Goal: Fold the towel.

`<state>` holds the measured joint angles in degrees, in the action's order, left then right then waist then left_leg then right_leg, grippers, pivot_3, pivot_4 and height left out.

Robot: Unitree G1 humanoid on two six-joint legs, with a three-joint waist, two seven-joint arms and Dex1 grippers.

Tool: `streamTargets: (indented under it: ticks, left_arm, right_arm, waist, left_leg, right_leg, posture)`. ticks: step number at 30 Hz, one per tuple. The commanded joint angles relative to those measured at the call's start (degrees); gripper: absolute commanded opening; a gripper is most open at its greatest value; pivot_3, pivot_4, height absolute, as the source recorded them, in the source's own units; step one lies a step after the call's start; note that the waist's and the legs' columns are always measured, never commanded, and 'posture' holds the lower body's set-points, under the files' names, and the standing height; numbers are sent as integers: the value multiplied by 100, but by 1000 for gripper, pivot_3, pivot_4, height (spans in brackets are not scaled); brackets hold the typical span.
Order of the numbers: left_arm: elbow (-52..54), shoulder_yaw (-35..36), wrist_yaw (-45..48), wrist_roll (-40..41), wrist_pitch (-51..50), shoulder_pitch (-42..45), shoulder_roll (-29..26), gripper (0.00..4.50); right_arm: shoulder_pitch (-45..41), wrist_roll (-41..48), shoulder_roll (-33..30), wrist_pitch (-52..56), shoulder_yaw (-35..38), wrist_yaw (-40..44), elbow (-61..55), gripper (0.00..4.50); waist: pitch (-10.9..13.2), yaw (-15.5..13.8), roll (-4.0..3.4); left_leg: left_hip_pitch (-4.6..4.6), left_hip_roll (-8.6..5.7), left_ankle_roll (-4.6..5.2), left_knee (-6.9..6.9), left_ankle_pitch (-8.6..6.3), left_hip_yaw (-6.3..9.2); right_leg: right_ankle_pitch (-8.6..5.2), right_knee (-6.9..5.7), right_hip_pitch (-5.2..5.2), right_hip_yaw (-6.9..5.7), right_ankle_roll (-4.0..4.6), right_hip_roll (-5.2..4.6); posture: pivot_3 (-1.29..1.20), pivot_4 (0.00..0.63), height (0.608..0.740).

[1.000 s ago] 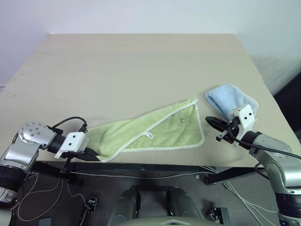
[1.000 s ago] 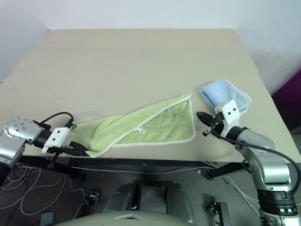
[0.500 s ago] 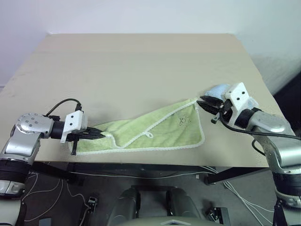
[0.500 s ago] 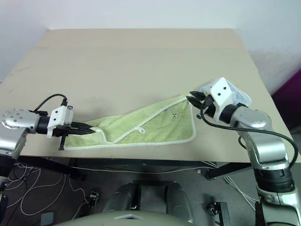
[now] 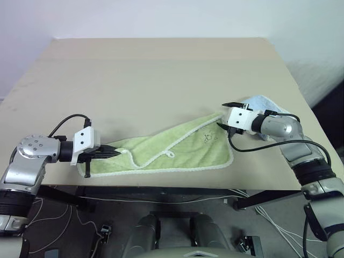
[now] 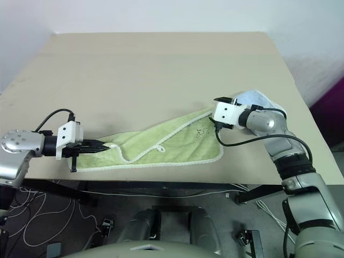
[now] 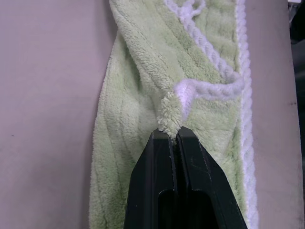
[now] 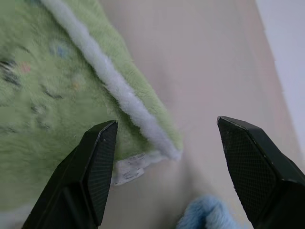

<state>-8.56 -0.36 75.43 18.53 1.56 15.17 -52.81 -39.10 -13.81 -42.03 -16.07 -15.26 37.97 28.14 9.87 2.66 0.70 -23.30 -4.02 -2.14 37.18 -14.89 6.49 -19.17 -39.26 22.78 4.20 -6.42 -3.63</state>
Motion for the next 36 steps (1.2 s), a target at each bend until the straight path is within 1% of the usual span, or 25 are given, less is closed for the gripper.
streamTargets:
  ticks: [1,2,3,4,5,6,14,19,20,22,25,27,29,32,36]
  left_arm:
    - [300,234,-93,81,-73,-102,-18,0]
    - [330,244,-110,82,-91,-122,-16,0]
    - [355,252,-126,82,-104,-139,-14,0]
    - [378,257,-137,80,-119,-151,-11,0]
    - [396,267,-144,80,-133,-160,-7,0]
    - [408,274,-151,75,-145,-165,-3,0]
    - [260,292,-170,26,-111,-40,18,0]
    - [15,346,-350,-31,24,213,158,0]
    - [-112,433,-513,-25,32,359,230,0]
    - [-504,679,-917,-7,37,730,339,0]
    - [-1388,1145,-1752,-41,108,1460,443,0]
    - [-2066,1283,-2362,-245,275,2000,452,0]
    - [-2744,1377,-2784,-320,259,2623,506,0]
    - [-3312,1291,-2881,-407,436,3263,644,0]
    - [-4032,1221,-3096,-441,463,4246,1021,0]
  right_arm:
    - [-344,-252,146,-549,-1,-295,425,3532]
    - [-389,-312,175,-665,-18,-331,506,3532]
    - [-421,-374,185,-776,-30,-371,558,3240]
    - [-438,-414,188,-857,-28,-394,595,3134]
    - [-438,-408,190,-891,-20,-349,607,2922]
    - [-434,-419,180,-927,-23,-303,633,2651]
    - [-310,-427,51,-1137,50,-75,635,24]
    - [-234,-353,-37,-1126,125,56,515,24]
    - [-212,-327,-71,-1087,172,65,449,24]
    - [-184,-236,-138,-912,334,56,294,24]
    - [-264,10,-256,-566,683,7,152,24]
    - [-414,151,-306,-334,870,0,129,24]
    - [-729,240,-298,-91,1026,-58,278,24]
    - [-1286,277,-251,58,1105,-197,724,24]
    - [-2237,175,-199,42,1056,-412,1503,24]
  waist:
    - [0,-1,0]
    - [0,-4,0]
    - [0,-3,0]
    - [0,-5,0]
    - [0,-10,0]
    - [0,-11,0]
    - [0,-3,0]
    - [0,-8,0]
    - [0,-8,0]
    - [0,-20,0]
    - [2,-15,2]
    - [2,-15,3]
    - [2,3,3]
    - [2,22,3]
    - [3,1,5]
  left_leg:
    - [0,0,-1,0,0,0]
    - [0,0,-1,-1,0,0]
    - [0,0,-1,-1,0,0]
    - [0,0,-1,-1,0,0]
    - [0,-1,-1,-1,0,0]
    - [0,-1,-1,0,0,0]
    - [0,-1,-1,0,0,0]
    - [0,-1,-1,1,1,0]
    - [0,-2,-1,1,1,0]
    - [0,-2,-1,1,1,1]
    - [-2,-3,-3,6,2,3]
    - [-6,-3,-3,10,2,5]
    - [-6,-7,-3,9,2,4]
    - [-8,-8,-8,10,6,0]
    - [-17,-8,-11,9,7,0]
  right_leg:
    - [0,0,1,0,0,0]
    - [0,0,1,0,0,0]
    - [0,0,1,0,0,0]
    - [0,0,1,0,0,0]
    - [0,0,0,0,0,0]
    - [0,0,0,0,0,2]
    - [0,0,0,0,0,4]
    - [0,-1,0,0,0,6]
    - [0,-1,-1,0,0,5]
    - [0,-3,0,-1,0,5]
    - [0,-8,2,-3,0,5]
    - [0,-10,7,-5,0,6]
    - [0,-9,8,-4,0,4]
    - [1,-18,15,-2,-1,5]
    - [0,-17,24,-3,-1,4]
  posture:
    - [0,150,740]
    - [0,150,740]
    - [0,150,740]
    - [0,150,740]
    - [0,150,740]
    - [0,150,740]
    - [0,150,740]
    - [0,150,740]
    - [0,150,740]
    - [0,150,740]
    - [0,150,740]
    - [0,150,740]
    - [0,150,740]
    - [0,150,740]
    - [0,150,740]
